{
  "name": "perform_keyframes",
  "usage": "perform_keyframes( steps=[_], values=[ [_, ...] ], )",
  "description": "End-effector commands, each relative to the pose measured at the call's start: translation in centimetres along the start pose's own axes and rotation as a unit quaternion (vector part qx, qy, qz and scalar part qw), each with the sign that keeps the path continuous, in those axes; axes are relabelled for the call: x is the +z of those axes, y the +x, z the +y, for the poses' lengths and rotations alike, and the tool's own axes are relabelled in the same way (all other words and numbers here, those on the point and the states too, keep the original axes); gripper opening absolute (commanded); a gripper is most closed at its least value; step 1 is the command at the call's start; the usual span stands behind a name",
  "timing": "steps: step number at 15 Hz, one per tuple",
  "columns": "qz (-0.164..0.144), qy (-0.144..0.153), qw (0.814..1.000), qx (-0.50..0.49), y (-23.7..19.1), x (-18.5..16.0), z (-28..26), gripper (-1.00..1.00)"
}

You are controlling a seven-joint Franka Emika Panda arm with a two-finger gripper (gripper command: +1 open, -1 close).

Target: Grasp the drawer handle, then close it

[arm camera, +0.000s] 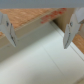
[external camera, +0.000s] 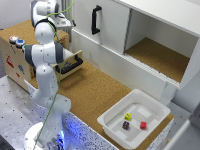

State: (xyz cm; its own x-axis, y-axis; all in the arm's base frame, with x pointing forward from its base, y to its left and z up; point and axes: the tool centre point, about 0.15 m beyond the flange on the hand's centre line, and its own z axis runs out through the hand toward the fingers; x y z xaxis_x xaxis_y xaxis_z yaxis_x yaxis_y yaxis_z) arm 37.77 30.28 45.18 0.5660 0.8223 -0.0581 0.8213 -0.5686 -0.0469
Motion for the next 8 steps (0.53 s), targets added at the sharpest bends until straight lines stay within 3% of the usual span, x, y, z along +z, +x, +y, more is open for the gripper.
perform_keyframes(
  steps=[1, 3, 5, 8],
  values=[
    [0.118, -0.052, 0.991, 0.027, -8.3, -2.3, 2.6, 1.00],
    [0.105, -0.066, 0.991, 0.057, -10.3, -1.9, 4.8, 1.00],
    [0.100, -0.059, 0.986, 0.116, -13.0, -1.2, 8.0, 1.00],
    [0.118, -0.045, 0.973, 0.194, -16.5, -1.0, 11.5, 1.00]
  ],
)
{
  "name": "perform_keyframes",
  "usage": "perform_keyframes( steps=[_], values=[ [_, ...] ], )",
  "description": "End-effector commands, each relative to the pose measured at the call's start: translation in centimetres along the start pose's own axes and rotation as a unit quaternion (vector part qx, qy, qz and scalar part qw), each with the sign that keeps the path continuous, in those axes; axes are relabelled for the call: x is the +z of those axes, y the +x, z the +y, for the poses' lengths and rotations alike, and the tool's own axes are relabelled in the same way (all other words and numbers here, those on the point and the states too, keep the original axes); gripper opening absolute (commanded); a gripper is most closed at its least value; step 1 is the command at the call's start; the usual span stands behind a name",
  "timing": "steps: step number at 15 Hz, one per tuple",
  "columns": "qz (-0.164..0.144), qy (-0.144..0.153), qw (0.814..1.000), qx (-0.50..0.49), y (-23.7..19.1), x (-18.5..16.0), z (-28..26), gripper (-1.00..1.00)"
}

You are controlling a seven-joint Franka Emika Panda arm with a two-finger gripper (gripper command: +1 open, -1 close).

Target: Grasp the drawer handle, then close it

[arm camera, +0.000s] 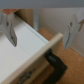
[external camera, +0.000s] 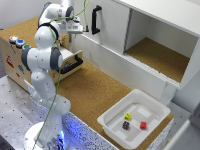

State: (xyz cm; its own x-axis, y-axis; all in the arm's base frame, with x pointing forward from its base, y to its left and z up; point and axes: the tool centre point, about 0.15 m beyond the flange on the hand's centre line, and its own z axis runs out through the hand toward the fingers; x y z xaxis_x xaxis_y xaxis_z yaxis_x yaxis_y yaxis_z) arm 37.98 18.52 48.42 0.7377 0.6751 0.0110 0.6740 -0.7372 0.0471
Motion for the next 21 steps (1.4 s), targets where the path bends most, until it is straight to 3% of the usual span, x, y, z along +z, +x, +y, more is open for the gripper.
perform_keyframes(
  steps=[1, 6, 9, 12, 14, 18, 20, 21],
  values=[
    [0.086, 0.009, 0.990, 0.109, -6.6, 2.2, 7.2, 1.00],
    [0.084, 0.014, 0.981, 0.176, -9.8, 3.7, 11.7, 1.00],
    [0.043, 0.013, 0.974, 0.222, -11.2, 9.1, 12.9, 1.00],
    [0.054, 0.062, 0.962, 0.262, -12.6, 13.5, 11.2, 1.00],
    [0.061, 0.072, 0.952, 0.291, -13.4, 15.2, 9.2, 1.00],
    [0.051, 0.068, 0.937, 0.338, -13.2, 17.1, 5.5, 1.00],
    [0.048, 0.053, 0.937, 0.341, -12.2, 17.0, 3.6, 1.00],
    [0.044, 0.042, 0.936, 0.347, -11.7, 16.9, 2.9, -1.00]
  ],
)
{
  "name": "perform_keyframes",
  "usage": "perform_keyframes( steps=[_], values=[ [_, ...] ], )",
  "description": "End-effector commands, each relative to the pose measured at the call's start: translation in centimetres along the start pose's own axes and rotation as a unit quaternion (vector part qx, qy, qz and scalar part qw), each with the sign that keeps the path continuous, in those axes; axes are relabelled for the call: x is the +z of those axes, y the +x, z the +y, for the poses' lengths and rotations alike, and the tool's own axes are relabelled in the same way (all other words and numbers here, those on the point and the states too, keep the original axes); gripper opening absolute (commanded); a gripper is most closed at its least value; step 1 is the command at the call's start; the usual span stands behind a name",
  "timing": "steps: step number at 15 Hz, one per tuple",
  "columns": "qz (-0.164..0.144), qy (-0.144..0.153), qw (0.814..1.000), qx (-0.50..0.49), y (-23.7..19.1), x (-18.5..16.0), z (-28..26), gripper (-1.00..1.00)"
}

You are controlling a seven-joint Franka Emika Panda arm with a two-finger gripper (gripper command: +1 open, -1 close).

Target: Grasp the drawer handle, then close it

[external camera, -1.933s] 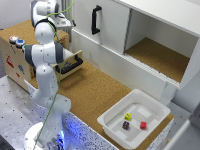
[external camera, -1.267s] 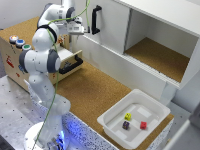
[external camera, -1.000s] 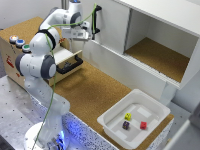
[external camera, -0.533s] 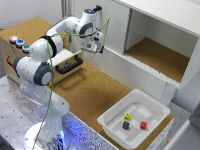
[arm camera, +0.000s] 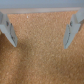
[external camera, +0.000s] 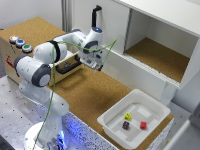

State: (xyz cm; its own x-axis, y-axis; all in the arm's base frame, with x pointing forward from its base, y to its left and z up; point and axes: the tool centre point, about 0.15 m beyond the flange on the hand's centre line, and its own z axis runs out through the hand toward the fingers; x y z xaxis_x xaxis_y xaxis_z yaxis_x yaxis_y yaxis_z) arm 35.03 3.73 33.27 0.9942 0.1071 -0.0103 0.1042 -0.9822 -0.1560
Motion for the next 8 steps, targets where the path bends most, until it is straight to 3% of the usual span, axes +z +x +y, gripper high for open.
perform_keyframes(
  steps=[1, 5, 8],
  values=[
    [0.057, -0.040, 0.997, 0.029, -2.5, 2.4, -5.1, -1.00],
    [0.062, -0.072, 0.995, 0.026, -2.0, 1.9, -6.7, -1.00],
    [0.082, -0.054, 0.995, 0.020, -1.6, 2.7, -7.2, -1.00]
  ],
)
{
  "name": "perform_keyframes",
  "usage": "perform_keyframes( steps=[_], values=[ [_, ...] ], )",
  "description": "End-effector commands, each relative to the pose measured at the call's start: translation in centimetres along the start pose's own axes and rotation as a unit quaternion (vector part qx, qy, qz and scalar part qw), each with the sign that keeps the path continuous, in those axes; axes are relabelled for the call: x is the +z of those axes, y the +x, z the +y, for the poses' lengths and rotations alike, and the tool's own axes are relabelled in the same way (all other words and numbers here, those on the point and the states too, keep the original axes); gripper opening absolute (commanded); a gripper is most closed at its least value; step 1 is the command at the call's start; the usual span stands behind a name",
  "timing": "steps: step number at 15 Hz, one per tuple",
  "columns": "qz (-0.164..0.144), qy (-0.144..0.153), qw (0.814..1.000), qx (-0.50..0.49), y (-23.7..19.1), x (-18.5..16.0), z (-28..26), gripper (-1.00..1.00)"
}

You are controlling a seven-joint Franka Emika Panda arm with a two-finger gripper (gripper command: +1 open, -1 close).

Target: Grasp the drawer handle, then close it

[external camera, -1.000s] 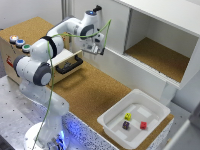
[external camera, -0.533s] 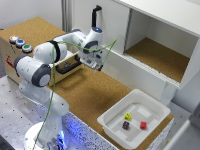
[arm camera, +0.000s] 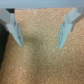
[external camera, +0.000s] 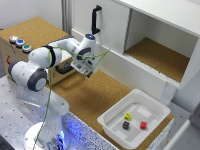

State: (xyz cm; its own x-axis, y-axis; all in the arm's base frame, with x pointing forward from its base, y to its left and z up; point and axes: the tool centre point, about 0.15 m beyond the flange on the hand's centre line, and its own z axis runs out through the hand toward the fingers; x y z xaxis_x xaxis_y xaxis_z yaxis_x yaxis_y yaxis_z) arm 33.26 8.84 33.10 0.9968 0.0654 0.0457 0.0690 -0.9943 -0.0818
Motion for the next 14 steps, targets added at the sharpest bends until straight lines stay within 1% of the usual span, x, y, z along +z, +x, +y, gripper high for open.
perform_keyframes(
  steps=[1, 3, 4, 6, 8, 10, 11, 12, 13, 14],
  values=[
    [0.055, -0.011, 0.998, 0.000, -0.3, 1.8, -2.5, -1.00],
    [0.059, -0.001, 0.998, -0.011, 0.1, 2.3, -3.3, -1.00],
    [0.066, -0.007, 0.998, -0.021, 0.4, 2.5, -4.1, -1.00],
    [0.077, 0.009, 0.996, -0.042, 0.5, 3.1, -5.8, -1.00],
    [0.076, 0.005, 0.995, -0.060, 0.5, 3.6, -7.4, -1.00],
    [0.080, -0.001, 0.995, -0.060, 0.4, 3.2, -8.9, -1.00],
    [0.082, -0.012, 0.995, -0.058, 0.3, 3.2, -10.5, -1.00],
    [0.078, -0.012, 0.996, -0.051, 0.3, 3.2, -11.4, -1.00],
    [0.076, -0.003, 0.996, -0.038, 0.3, 3.1, -12.3, -1.00],
    [0.078, -0.002, 0.997, -0.028, 0.4, 3.1, -13.7, -1.00]
  ],
)
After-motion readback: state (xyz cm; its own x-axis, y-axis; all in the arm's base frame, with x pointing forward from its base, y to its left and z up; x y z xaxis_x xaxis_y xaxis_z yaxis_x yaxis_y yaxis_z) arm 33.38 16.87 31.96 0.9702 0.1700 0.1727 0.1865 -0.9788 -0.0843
